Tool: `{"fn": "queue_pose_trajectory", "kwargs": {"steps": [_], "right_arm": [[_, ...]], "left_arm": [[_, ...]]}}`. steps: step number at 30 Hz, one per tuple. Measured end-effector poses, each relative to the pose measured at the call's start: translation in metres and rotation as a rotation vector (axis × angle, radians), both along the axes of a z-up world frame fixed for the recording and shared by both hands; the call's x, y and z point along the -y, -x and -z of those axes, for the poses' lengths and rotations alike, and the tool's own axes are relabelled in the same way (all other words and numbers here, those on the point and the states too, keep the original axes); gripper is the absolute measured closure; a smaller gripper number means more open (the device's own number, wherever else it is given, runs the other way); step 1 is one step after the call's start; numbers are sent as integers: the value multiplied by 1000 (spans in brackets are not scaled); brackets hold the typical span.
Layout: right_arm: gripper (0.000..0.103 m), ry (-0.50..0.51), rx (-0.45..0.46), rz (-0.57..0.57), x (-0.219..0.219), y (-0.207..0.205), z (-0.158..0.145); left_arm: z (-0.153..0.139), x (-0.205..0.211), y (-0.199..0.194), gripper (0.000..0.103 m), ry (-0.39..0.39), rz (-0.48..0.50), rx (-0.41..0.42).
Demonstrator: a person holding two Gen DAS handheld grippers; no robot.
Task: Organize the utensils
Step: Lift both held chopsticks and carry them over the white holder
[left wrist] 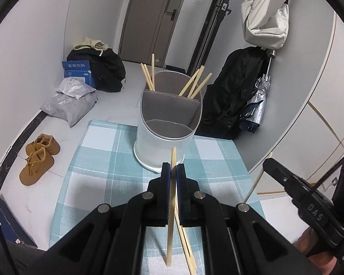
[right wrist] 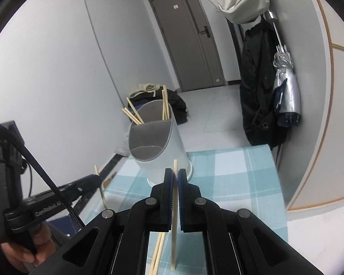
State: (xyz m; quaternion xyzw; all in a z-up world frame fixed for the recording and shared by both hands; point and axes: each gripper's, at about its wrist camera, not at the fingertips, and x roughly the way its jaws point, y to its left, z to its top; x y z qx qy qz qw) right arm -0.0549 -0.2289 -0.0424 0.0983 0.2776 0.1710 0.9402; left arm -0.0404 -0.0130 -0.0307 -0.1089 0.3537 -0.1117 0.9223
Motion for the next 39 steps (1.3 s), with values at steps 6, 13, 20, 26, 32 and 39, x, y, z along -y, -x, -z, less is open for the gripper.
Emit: {"fn": "queue_pose_trajectory", "kwargs": {"steps": [6, 13, 20, 26, 32, 39], "right_arm": [[100, -8, 4, 20, 0, 5, -1], [100, 0, -21, 45, 0, 0, 0], [100, 8, -10, 47, -3, -7, -4], [100, 2, -6, 49, -3, -16, -5], [100, 18, 44, 43, -5, -21, -25], [100, 45, 98, 35, -7, -35, -59]], "left_arm": [[-5, -3, 3, 101, -8, -30, -10], [-12, -5, 1, 101, -1, -22, -7], [-14, -5, -3, 101, 13, -8, -25], [-23, -3, -5, 101, 36, -13, -13], [-40, 1, -12, 101, 88, -1, 0], [-63, 9, -27, 101, 120, 22, 1]]}}
